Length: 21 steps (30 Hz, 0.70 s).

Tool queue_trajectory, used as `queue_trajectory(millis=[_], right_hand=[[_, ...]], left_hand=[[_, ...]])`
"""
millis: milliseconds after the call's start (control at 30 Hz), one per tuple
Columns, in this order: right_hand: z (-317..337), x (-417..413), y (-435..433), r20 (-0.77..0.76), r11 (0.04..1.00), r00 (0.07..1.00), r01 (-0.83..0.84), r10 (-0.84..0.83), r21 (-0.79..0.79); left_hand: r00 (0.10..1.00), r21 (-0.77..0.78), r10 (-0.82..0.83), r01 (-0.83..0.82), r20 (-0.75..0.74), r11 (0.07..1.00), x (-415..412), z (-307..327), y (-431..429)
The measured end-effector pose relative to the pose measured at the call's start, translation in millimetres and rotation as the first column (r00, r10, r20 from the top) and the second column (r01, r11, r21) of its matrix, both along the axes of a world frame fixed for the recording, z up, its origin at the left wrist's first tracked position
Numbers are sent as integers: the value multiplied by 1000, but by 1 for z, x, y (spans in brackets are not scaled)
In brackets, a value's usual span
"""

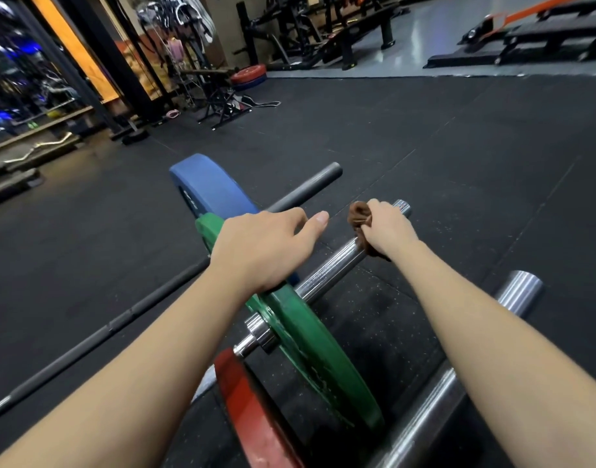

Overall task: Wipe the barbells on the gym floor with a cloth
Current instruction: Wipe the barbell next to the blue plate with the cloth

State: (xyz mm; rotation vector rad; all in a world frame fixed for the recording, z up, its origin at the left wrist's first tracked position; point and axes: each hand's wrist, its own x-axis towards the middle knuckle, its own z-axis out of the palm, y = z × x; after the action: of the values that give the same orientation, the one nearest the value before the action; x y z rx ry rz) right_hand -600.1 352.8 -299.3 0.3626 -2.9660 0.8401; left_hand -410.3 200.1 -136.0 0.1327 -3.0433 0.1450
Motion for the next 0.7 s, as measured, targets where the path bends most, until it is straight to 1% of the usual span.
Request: queue_trajectory(millis=[67,133,200,267,367,433,467,533,600,633,700], right_hand=[[-3,25,-9,-40,998,997,-69,68,-14],[-4,58,-21,-50,982,981,-187,187,-7],[-3,86,-35,-44,940,939,-341,342,19],[-2,104,-47,-41,879,878,-477,476,-14],[3,105,-57,13,819,820,-571,572,-54],[4,87,-53,66,825,823,-562,565,-57],[4,75,-48,62,853,850,-520,523,-49],[1,49,-30,16,932,933,-357,359,-62],[-2,31,-11,-1,972,977,-215,215,-94],[-5,27,-6,-7,979,982,-187,187,-85],[-7,31,-7,-34,981,981,-190,189,-42]], left_hand=[[1000,10,10,-10,10,1000,-2,0,-1],[1000,14,20,-20,14,1000,-2,0,-2],[1000,20,21,-21,2,1000,-2,1,-3],[1000,23,18,-18,-5,1000,-3,1,-3],[1000,24,17,-17,-11,1000,-2,0,-3],[1000,26,19,-19,-2,999,-3,0,-4],[1000,25,22,-22,6,999,-3,-1,-4],[999,21,26,-27,21,999,-4,-2,-6],[999,18,25,-25,25,1000,-4,-2,-6],[999,15,23,-23,25,1000,-4,-2,-5],[999,10,21,-22,27,1000,-5,-2,-4]])
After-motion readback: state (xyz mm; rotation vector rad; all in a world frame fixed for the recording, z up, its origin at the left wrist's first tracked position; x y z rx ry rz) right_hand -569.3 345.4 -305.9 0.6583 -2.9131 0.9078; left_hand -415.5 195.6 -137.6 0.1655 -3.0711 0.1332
